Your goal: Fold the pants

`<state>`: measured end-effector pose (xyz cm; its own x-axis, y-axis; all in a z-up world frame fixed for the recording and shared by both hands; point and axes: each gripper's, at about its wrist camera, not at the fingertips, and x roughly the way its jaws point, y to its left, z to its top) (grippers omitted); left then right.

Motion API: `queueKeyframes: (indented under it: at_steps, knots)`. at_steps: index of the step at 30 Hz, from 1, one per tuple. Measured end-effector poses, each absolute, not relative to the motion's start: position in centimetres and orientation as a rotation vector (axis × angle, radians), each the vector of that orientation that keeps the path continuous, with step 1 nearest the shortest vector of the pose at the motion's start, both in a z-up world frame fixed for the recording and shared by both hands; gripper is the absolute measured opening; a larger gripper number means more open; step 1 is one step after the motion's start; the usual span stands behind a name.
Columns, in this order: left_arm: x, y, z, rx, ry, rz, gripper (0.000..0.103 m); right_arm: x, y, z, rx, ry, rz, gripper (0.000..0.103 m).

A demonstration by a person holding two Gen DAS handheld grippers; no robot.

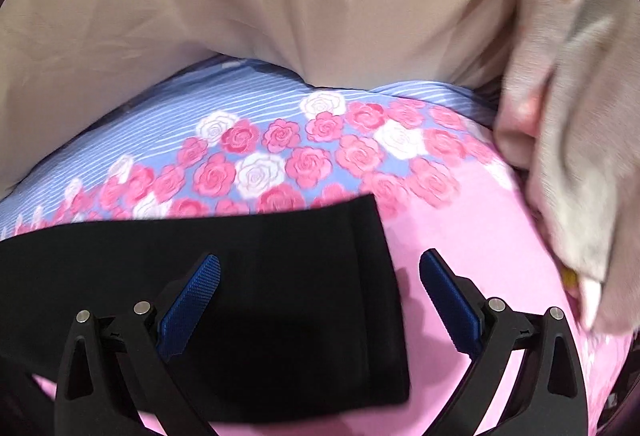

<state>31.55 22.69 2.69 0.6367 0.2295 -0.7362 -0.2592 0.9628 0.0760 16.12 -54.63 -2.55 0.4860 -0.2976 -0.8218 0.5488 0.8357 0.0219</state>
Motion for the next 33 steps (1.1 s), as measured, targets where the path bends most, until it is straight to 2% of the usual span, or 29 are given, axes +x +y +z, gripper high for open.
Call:
queueKeyframes:
  at_steps: [2,5,8,10,11,12,13,14,15,16,22,27,31,33]
  knots:
    - [33.7,24.1,2.2,-0.048,0.848,0.303,0.098,17.1,-54.8,-3.2,0.299,0.951,-0.506,0.096]
    - [37.8,26.4,0.1,-0.069,0.922,0.324,0.098,18.1,-54.6,-3.8,0.281,0.973,-0.487,0.090]
    - [41.0,28.4,-2.4,-0.155,0.993,0.308,0.098,18.2,-54.6,-3.6,0.281,0.961,-0.481,0.073]
    - [42.5,28.8,-4.1,-0.203,1.052,0.284,0.097,18.0,-54.5,-3.4,0.284,0.951,-0.480,0.043]
    - [43.0,28.7,-4.9,-0.215,1.075,0.267,0.091,17.8,-54.5,-3.2,0.290,0.950,-0.477,0.033]
    - [43.3,28.6,-5.2,-0.205,1.080,0.272,0.091,17.6,-54.6,-2.9,0.310,0.947,-0.463,0.022]
    - [43.2,28.3,-4.9,-0.192,1.052,0.265,0.078,17.3,-54.6,-2.6,0.334,0.939,-0.449,0.016]
    - [43.1,28.1,-4.5,-0.183,1.041,0.255,0.058,17.3,-54.7,-2.3,0.335,0.935,-0.450,0.014]
    - [42.9,27.9,-4.0,-0.169,1.035,0.249,0.044,17.1,-54.5,-1.9,0.328,0.930,-0.452,0.008]
    - [42.4,27.9,-3.3,-0.182,1.040,0.218,0.023,16.9,-54.3,-1.3,0.316,0.923,-0.463,0.008]
    - [35.2,28.4,3.8,-0.219,0.910,0.085,0.021,12.5,-51.9,3.9,0.313,0.797,-0.422,0.007]
    - [24.9,30.2,8.2,-0.215,0.841,0.012,0.021,6.1,-48.7,7.3,0.247,0.727,-0.375,0.007]
    - [17.9,31.4,7.5,-0.185,0.887,0.007,0.022,0.7,-46.4,7.0,0.190,0.750,-0.370,0.007]
    - [15.5,31.9,5.1,-0.136,0.940,0.040,0.024,-1.0,-45.8,5.8,0.155,0.786,-0.390,0.007]
